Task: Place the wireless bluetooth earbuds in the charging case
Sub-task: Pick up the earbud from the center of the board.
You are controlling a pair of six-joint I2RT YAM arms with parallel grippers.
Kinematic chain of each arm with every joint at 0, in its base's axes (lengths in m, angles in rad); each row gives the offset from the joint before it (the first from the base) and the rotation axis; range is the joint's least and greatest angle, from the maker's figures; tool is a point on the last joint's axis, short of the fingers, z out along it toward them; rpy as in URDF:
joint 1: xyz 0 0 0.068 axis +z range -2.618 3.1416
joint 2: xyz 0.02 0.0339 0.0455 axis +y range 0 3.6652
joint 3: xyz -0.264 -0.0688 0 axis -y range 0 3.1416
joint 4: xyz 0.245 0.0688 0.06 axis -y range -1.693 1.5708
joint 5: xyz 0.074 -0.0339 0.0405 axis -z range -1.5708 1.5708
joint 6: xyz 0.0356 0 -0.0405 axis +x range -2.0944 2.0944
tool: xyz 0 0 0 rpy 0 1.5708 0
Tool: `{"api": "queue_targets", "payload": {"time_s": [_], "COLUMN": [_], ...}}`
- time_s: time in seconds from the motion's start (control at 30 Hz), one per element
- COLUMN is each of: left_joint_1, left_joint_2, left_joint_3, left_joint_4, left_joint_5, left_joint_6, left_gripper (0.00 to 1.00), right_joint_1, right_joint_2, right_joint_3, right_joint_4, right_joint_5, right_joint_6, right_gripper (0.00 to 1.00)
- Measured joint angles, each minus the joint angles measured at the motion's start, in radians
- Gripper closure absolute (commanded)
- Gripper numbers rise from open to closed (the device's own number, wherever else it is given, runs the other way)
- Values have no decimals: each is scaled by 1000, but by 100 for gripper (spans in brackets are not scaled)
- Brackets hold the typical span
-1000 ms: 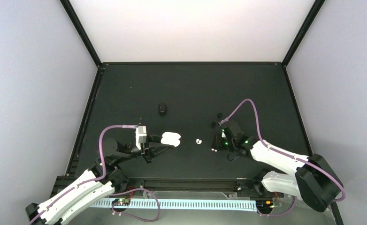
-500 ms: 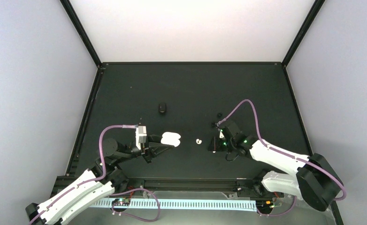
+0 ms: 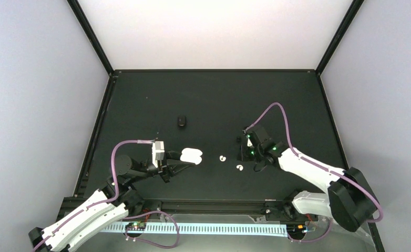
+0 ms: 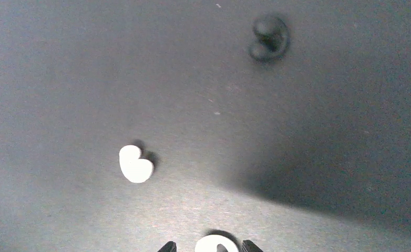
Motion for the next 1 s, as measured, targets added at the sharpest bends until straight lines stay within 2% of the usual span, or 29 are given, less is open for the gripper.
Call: {"api": "queue_targets", "payload": {"time_s": [0.27,1.0], "left_joint_1": [0,0], "left_joint_2": [0,22], "left_joint_3": [2,4], "left_joint_4": [-12,-19], "left_joint_5": [0,0], "left_joint_6": [0,-1], "left_gripper": [98,98], "right_joint_1": [-25,-25], "right_joint_2": [79,75], "right_joint_3": [-61,-130], "right_joint_4": [30,126], "right_joint_5": [-25,-152], "right_joint_6": [-21,-24], "right_gripper": [75,91]}}
